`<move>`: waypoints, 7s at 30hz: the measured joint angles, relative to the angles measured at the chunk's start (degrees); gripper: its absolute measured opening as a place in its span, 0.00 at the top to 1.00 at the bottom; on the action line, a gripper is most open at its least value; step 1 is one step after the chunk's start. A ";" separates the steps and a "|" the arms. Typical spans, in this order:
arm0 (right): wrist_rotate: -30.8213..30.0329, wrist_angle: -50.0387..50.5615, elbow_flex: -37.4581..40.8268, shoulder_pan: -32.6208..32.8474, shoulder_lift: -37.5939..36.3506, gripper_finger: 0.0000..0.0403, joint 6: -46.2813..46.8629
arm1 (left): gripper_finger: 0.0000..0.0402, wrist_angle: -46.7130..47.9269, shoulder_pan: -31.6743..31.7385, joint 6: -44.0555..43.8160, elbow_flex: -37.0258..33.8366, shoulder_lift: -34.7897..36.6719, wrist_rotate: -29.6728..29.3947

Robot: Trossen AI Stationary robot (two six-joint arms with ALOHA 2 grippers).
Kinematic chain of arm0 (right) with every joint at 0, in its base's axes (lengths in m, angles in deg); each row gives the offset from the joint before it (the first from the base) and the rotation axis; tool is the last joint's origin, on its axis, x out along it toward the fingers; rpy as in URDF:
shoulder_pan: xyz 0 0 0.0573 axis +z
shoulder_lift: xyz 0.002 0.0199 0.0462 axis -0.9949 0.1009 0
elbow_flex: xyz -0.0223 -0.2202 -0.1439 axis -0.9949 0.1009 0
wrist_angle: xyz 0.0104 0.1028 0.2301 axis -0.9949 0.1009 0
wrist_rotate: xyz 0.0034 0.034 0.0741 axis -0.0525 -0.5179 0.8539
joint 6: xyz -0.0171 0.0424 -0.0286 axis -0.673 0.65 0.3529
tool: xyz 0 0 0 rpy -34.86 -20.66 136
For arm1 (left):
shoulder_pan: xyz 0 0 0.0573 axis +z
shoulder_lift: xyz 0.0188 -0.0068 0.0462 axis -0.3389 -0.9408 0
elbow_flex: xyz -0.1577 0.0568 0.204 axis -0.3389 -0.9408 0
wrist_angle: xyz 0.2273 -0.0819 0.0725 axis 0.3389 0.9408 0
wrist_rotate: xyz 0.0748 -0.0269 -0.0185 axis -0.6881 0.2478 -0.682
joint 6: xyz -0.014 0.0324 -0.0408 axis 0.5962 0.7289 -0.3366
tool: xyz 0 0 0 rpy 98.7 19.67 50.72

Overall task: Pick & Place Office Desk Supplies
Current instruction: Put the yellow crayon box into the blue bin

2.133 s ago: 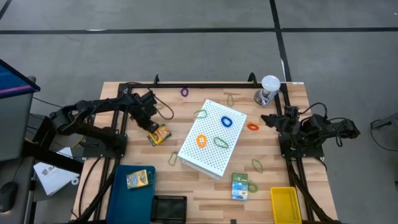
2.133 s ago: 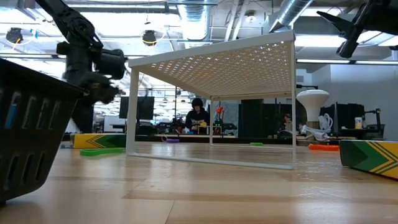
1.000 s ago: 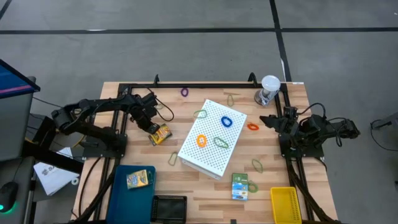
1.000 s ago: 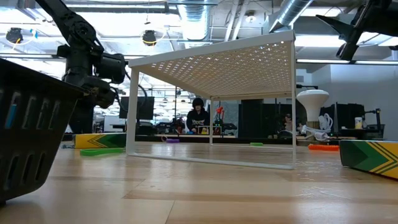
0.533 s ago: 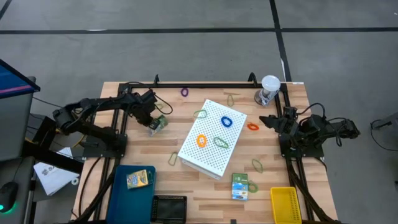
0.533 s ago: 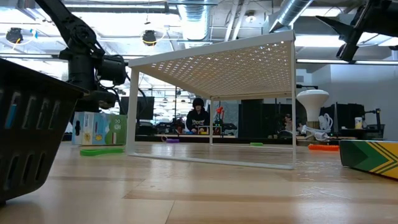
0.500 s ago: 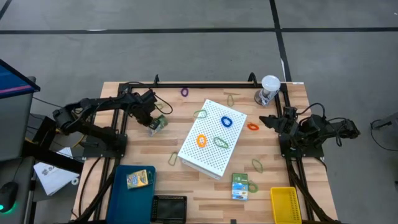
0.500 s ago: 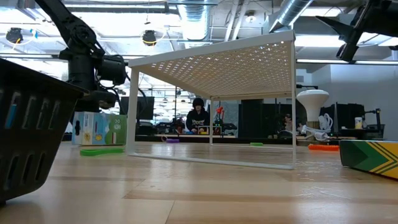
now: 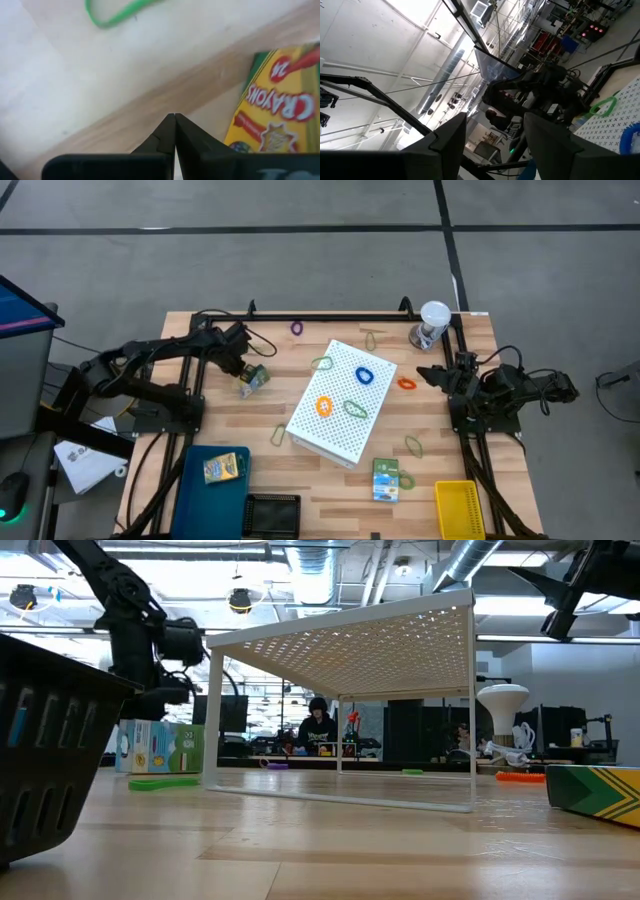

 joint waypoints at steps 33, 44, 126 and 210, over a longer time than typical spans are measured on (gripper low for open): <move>0.04 0.01 0.00 0.00 0.00 0.51 -1.57 | 0.34 12.76 -10.62 14.57 11.56 4.24 6.05; 1.51 0.47 0.00 0.00 -0.02 0.51 -1.59 | 0.38 9.31 -10.75 11.08 11.56 -4.06 4.23; 1.68 2.10 0.00 0.00 -0.02 0.51 -1.57 | 0.75 -4.31 -81.81 -53.14 4.51 12.69 27.05; 5.31 -18.50 -9.46 5.58 10.42 0.51 -10.24 | 0.47 -17.03 -67.45 -30.73 3.91 29.17 -4.44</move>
